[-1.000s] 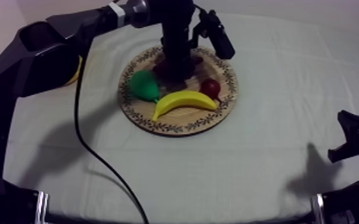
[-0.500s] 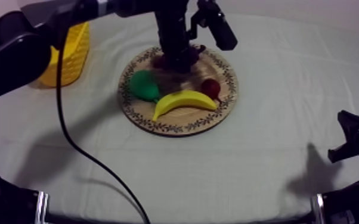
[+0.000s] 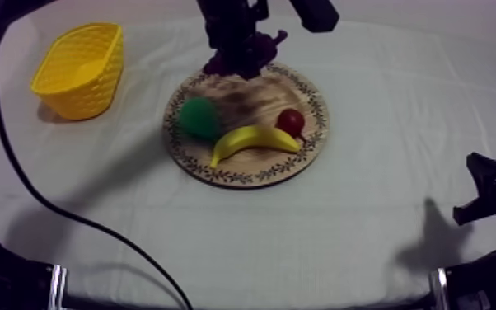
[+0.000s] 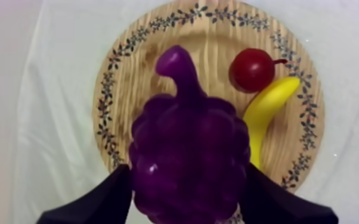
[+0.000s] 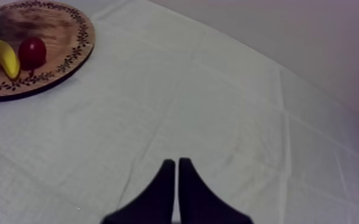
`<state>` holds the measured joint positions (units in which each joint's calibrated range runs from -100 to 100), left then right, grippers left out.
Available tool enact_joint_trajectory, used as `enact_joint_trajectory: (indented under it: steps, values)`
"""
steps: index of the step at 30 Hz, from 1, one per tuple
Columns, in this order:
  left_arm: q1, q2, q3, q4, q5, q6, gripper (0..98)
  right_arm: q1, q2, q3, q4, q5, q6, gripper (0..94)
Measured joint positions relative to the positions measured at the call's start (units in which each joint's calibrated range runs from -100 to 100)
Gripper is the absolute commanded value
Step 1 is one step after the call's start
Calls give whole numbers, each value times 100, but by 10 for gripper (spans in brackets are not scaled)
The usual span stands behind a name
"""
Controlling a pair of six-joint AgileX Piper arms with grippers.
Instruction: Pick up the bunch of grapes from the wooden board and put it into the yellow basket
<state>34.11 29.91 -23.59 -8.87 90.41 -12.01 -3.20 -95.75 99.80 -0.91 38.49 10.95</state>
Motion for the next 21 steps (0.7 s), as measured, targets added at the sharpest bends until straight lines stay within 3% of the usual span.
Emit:
enact_joint_trajectory:
  steps: [10,21]
  values:
    - [-332,-585,432,63,103,228,571,0,0,0,0,0,0,3]
    - [-1329,-956,916,328,98,452,574,0,0,0,0,0,0,3]
